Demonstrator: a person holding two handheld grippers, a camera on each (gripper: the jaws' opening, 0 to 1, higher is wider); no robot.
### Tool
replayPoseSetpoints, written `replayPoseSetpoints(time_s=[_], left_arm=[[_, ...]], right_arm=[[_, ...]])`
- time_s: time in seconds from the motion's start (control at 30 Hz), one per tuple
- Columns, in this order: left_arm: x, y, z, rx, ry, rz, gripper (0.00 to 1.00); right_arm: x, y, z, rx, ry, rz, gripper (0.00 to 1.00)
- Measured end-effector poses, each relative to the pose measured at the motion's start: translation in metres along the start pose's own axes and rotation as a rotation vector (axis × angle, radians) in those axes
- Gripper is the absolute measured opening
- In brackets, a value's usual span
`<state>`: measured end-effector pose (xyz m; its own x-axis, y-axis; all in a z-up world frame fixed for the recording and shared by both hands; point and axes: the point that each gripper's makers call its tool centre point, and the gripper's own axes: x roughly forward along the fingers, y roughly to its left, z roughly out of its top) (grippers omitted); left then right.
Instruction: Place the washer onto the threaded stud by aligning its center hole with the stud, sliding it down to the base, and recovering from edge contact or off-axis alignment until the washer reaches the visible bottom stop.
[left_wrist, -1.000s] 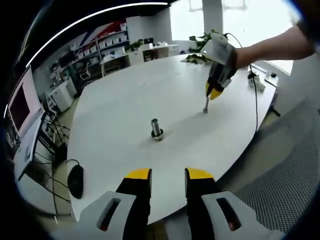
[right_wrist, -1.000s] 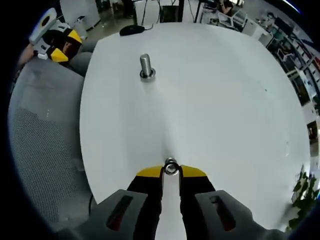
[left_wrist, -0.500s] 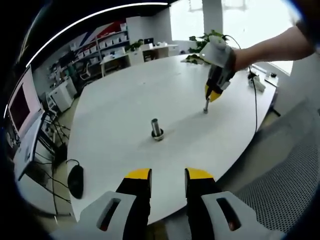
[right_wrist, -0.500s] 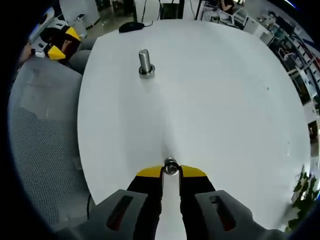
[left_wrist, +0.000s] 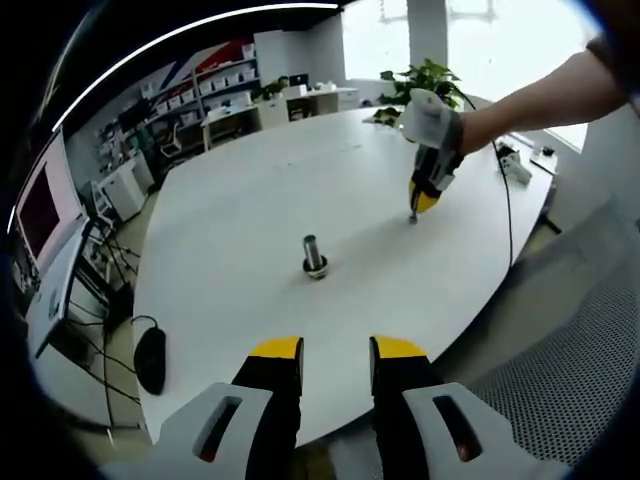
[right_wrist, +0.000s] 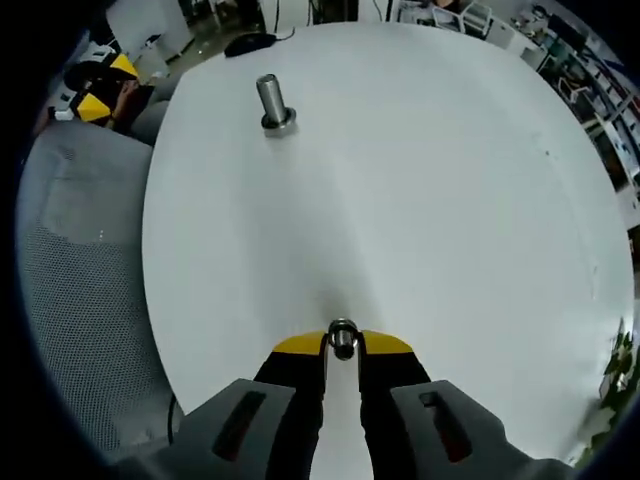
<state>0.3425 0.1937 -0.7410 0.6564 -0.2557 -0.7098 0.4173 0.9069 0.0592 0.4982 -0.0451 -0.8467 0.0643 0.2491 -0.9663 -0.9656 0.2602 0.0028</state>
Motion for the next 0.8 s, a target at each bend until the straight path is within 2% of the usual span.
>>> replayPoseSetpoints(time_s=[0.2, 0.43, 0.8], left_arm=[[0.001, 0.001, 0.000, -0.004, 0.001, 0.000, 0.24], [0.001, 0.000, -0.001, 0.000, 0.008, -0.001, 0.24], [0.001, 0.001, -0.002, -0.006, 0.013, 0.001, 0.24]], right_arm=[[0.011, 0.001, -0.008, -0.008, 0.026, -0.002, 0.13], [0.009, 0.001, -0.006, -0.021, 0.013, -0.006, 0.14], [0.001, 0.001, -0.007, 0.027, -0.035, -0.012, 0.20]])
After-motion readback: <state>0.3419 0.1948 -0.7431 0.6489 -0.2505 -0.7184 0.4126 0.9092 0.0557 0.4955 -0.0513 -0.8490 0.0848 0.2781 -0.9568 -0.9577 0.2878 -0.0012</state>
